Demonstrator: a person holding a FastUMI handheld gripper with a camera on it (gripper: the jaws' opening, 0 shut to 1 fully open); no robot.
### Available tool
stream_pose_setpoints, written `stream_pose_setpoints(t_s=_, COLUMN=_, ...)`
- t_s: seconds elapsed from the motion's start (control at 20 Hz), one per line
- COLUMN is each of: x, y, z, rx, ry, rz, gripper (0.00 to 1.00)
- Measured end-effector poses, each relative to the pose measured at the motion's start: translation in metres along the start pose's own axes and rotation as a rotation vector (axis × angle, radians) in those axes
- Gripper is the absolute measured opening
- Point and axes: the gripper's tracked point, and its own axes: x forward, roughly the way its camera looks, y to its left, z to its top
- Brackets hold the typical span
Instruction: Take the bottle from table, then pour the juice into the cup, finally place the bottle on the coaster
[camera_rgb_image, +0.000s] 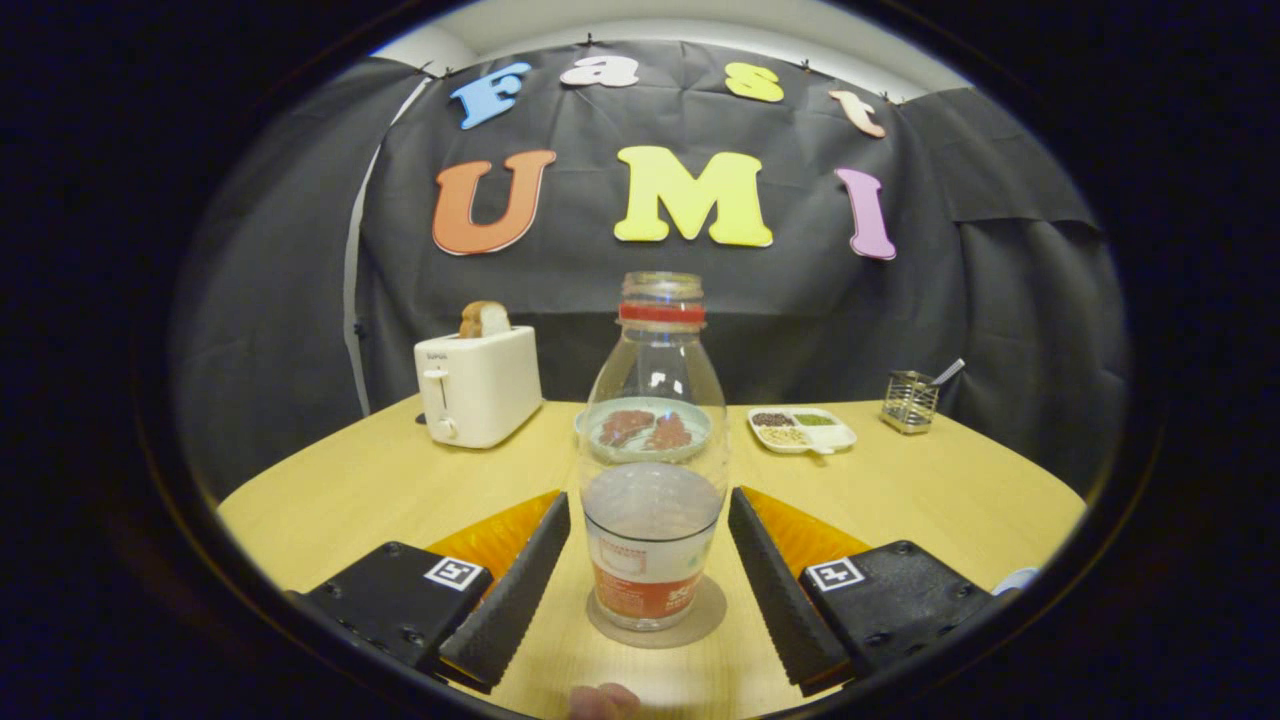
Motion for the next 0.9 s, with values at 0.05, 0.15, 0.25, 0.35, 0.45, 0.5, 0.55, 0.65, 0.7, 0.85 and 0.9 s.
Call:
stream_pose_setpoints(t_s=0.05, x=-0.007, y=-0.001, z=0.006, rx=-0.004, ry=-0.01, rz=-0.009, gripper=1.0)
stream_pose_setpoints(t_s=0.15, x=-0.024, y=-0.002, z=0.018, rx=-0.009, ry=-0.03, rz=-0.015, gripper=1.0)
stream_pose_setpoints(t_s=0.25, x=-0.046, y=-0.001, z=0.035, rx=-0.018, ry=-0.048, rz=-0.019, gripper=1.0)
stream_pose_setpoints(t_s=0.35, x=-0.071, y=0.001, z=0.057, rx=-0.027, ry=-0.07, rz=-0.026, gripper=1.0)
stream_pose_setpoints(t_s=0.45, x=-0.098, y=0.004, z=0.086, rx=-0.021, ry=-0.108, rz=-0.026, gripper=1.0)
stream_pose_setpoints(t_s=0.5, x=-0.112, y=0.007, z=0.102, rx=-0.012, ry=-0.13, rz=-0.024, gripper=1.0)
stream_pose_setpoints(t_s=0.55, x=-0.128, y=0.008, z=0.119, rx=-0.006, ry=-0.155, rz=-0.026, gripper=1.0)
stream_pose_setpoints(t_s=0.65, x=-0.156, y=0.007, z=0.153, rx=0.01, ry=-0.202, rz=-0.031, gripper=1.0)
stream_pose_setpoints(t_s=0.7, x=-0.17, y=0.008, z=0.169, rx=0.019, ry=-0.224, rz=-0.028, gripper=1.0)
stream_pose_setpoints(t_s=0.85, x=-0.209, y=-0.003, z=0.206, rx=0.005, ry=-0.258, rz=-0.056, gripper=1.0)
stream_pose_setpoints(t_s=0.9, x=-0.221, y=-0.007, z=0.216, rx=0.011, ry=-0.276, rz=-0.067, gripper=1.0)
